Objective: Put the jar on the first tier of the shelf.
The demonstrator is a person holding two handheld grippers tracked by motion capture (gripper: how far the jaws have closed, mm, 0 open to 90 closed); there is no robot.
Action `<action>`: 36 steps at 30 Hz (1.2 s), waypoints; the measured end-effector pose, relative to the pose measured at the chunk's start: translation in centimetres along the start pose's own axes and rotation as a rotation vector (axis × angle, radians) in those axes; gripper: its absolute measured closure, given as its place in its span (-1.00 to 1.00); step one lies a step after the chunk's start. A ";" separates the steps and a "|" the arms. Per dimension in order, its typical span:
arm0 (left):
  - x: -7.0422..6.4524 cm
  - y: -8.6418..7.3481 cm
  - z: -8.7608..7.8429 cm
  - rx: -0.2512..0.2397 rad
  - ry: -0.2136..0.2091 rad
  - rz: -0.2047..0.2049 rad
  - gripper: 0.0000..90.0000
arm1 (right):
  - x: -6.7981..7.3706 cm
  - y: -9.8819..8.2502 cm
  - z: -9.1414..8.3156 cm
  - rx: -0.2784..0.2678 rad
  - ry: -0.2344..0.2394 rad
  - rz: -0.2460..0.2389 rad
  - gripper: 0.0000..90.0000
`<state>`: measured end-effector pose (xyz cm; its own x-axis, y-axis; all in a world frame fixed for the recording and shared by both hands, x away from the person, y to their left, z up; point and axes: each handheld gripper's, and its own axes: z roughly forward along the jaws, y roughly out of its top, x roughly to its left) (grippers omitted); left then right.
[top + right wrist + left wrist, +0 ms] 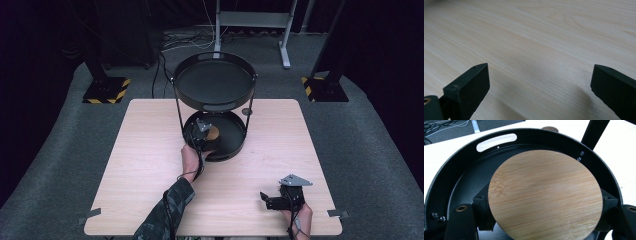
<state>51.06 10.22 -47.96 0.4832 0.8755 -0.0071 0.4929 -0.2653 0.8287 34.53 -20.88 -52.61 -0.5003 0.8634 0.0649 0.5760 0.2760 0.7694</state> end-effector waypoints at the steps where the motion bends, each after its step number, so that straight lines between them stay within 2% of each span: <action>1: 0.0 -0.1 0.1 0.000 -0.001 -0.001 -0.44 | 0.0 0.0 0.0 -0.001 0.000 0.000 -0.97; 7: 0.1 -0.7 0.6 0.007 0.000 -0.005 -0.44 | 0.0 0.0 0.0 -0.002 -0.001 -0.001 -0.97; 13: 0.0 -1.1 0.7 -0.021 0.005 0.006 -0.44 | 0.0 0.0 0.0 -0.003 -0.001 -0.002 -0.97; 17: 0.0 -1.1 0.7 -0.018 0.016 0.025 -0.45 | 0.0 0.0 0.0 -0.005 -0.002 -0.003 -0.97; 20: -0.2 -1.1 0.6 -0.009 0.034 0.051 -0.61 | 0.0 0.0 0.0 -0.004 -0.001 -0.002 -0.97; 24: 0.1 -1.2 0.0 -0.013 0.024 0.030 -0.82 | 0.0 0.0 0.0 -0.003 0.000 -0.002 -0.97; 27: 0.2 -1.2 -0.5 -0.015 0.024 0.046 -0.88 | 0.0 0.0 0.0 -0.005 -0.002 -0.003 -0.97; 36: 0.8 -1.3 -2.7 -0.005 -0.012 0.052 -0.99 | 0.0 0.0 0.0 -0.001 -0.003 -0.001 -0.97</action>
<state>48.82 12.34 -47.48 0.5164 0.8558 0.0293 0.4631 -0.3079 0.8311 34.50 -20.85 -52.61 -0.4990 0.8644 0.0620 0.5745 0.2764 0.7704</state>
